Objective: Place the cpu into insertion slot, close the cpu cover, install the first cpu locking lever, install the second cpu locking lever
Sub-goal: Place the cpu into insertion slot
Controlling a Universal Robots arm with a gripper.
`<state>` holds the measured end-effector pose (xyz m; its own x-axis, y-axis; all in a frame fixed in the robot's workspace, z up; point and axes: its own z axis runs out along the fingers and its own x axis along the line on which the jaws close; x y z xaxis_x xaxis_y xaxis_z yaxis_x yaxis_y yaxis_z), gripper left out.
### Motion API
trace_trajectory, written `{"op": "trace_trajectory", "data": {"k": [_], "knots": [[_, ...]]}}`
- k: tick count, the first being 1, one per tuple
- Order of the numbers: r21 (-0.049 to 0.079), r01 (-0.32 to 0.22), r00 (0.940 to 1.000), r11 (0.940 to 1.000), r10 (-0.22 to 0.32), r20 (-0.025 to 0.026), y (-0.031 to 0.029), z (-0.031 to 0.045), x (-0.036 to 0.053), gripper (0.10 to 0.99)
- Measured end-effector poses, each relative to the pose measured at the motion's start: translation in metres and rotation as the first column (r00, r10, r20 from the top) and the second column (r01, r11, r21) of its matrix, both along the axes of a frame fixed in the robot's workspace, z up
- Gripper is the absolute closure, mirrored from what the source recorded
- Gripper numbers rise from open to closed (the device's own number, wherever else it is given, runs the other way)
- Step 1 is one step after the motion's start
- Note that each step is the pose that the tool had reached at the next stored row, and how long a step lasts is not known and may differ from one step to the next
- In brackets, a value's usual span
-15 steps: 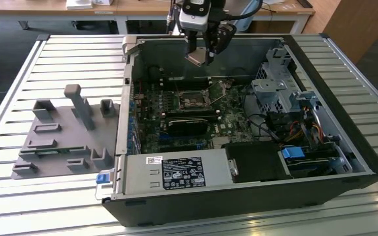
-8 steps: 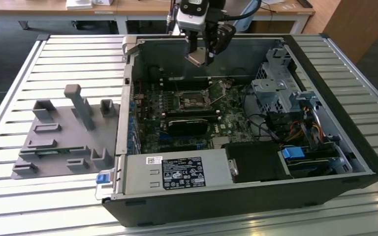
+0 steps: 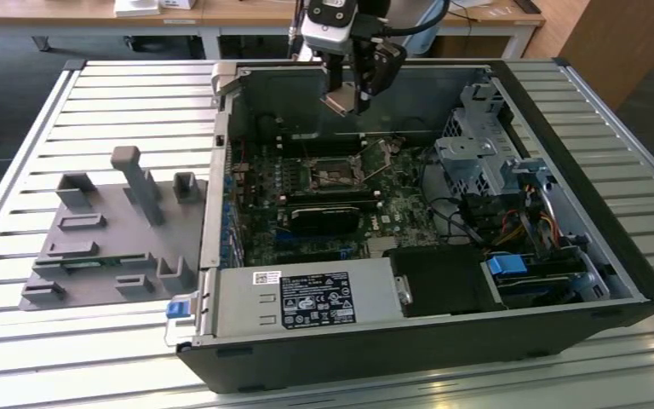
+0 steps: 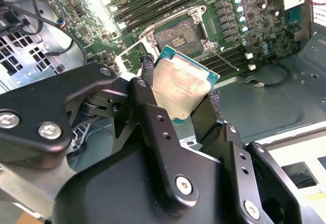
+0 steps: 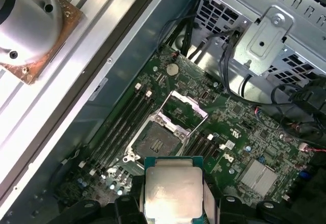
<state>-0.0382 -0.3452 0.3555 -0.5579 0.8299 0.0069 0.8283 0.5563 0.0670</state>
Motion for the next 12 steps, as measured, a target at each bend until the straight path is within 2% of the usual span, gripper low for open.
{"op": "trace_trajectory", "data": {"k": [12], "knots": [[-0.003, 0.075, 0.9972, 0.9972, -0.075, 0.0001, 0.0000, -0.0005, 0.0000, 0.545]]}}
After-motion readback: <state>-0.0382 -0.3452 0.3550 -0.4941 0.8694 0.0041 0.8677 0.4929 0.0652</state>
